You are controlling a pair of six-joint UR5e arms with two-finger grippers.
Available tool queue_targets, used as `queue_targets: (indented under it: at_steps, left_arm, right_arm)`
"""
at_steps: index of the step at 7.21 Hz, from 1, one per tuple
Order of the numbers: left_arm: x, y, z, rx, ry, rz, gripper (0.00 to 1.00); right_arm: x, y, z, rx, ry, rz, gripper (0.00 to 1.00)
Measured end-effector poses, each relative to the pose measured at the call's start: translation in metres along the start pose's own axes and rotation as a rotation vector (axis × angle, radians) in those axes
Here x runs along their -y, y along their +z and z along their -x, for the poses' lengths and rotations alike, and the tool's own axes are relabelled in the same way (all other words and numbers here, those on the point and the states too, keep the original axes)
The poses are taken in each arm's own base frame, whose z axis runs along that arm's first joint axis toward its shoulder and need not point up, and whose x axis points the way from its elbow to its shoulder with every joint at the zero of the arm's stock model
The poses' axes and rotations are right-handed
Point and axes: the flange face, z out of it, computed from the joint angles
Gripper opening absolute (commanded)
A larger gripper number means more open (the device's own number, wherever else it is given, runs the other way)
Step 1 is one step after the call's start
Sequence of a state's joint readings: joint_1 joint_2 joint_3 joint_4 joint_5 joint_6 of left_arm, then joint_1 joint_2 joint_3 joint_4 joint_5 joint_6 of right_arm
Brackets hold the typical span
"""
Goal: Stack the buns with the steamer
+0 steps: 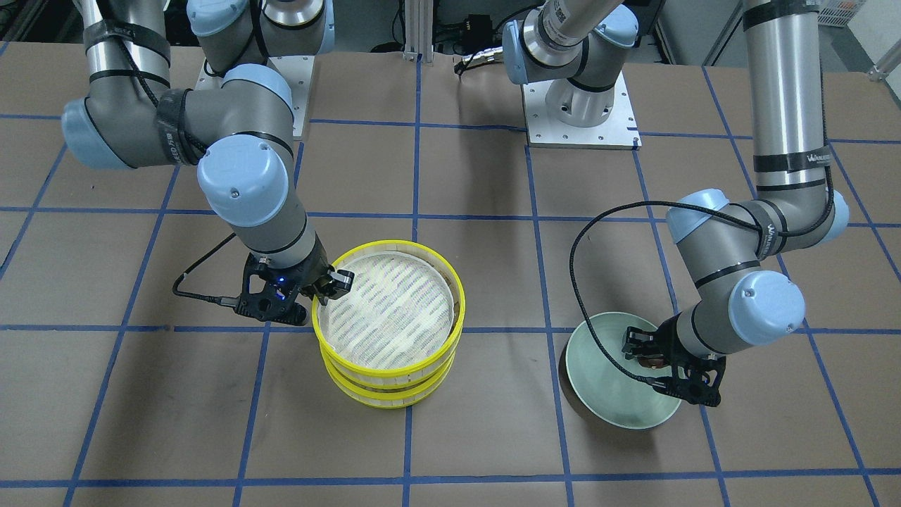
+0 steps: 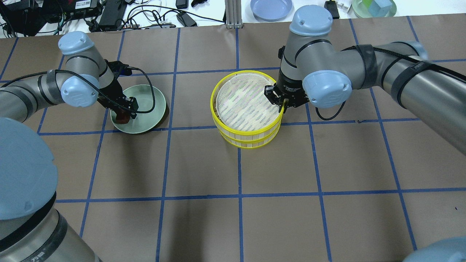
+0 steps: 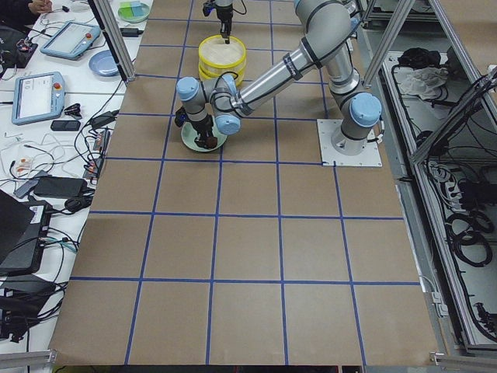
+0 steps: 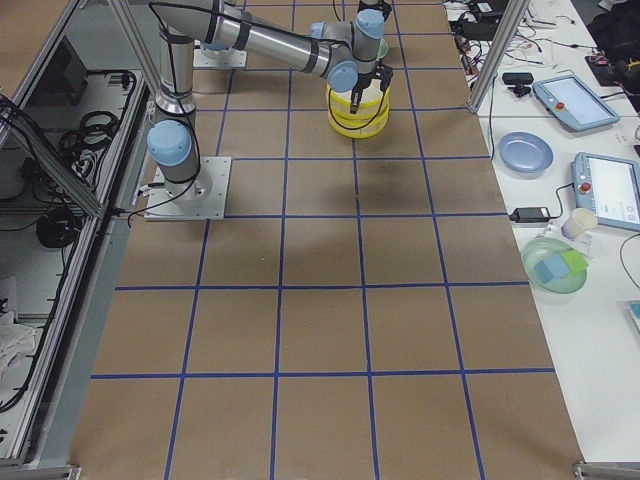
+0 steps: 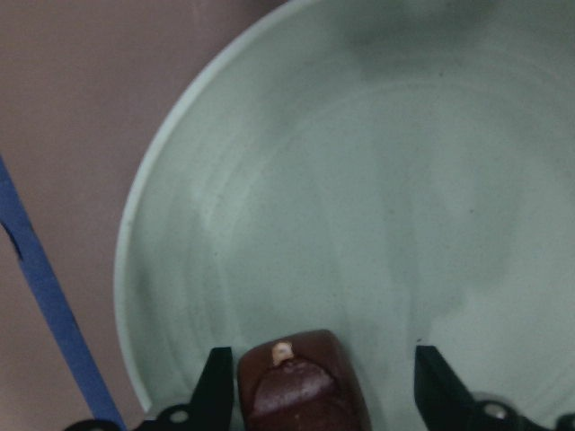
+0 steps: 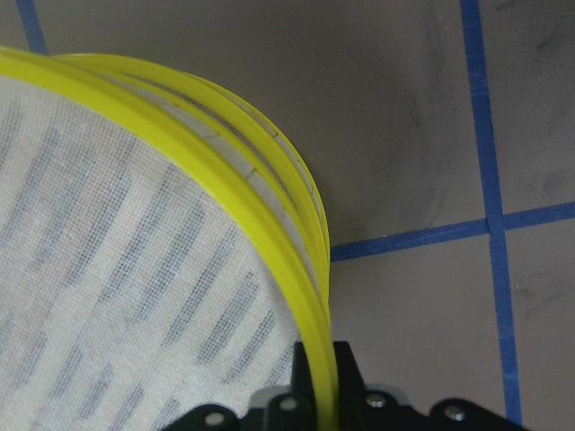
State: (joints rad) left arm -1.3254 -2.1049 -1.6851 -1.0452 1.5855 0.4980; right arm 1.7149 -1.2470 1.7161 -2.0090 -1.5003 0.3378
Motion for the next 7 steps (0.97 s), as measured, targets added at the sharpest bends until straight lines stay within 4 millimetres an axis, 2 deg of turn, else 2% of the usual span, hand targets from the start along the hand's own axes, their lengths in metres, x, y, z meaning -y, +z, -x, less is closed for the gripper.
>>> queue_targets:
  at_steps: [3,5,7]
  left_arm:
    - [0.004,-0.01,0.002,0.009,-0.026,-0.023,0.0]
    - [0.003,-0.031,-0.004,0.014,-0.108,-0.062,0.0]
    - [0.004,-0.061,-0.022,0.03,-0.171,-0.106,0.0]
  right_arm:
    - [0.005,0.011,0.0,-0.009,-0.001,0.01,0.0]
    - [0.007,0.01,0.001,-0.008,-0.002,0.0,0.0]
    - [0.01,0.012,0.0,-0.008,-0.003,-0.007,0.0]
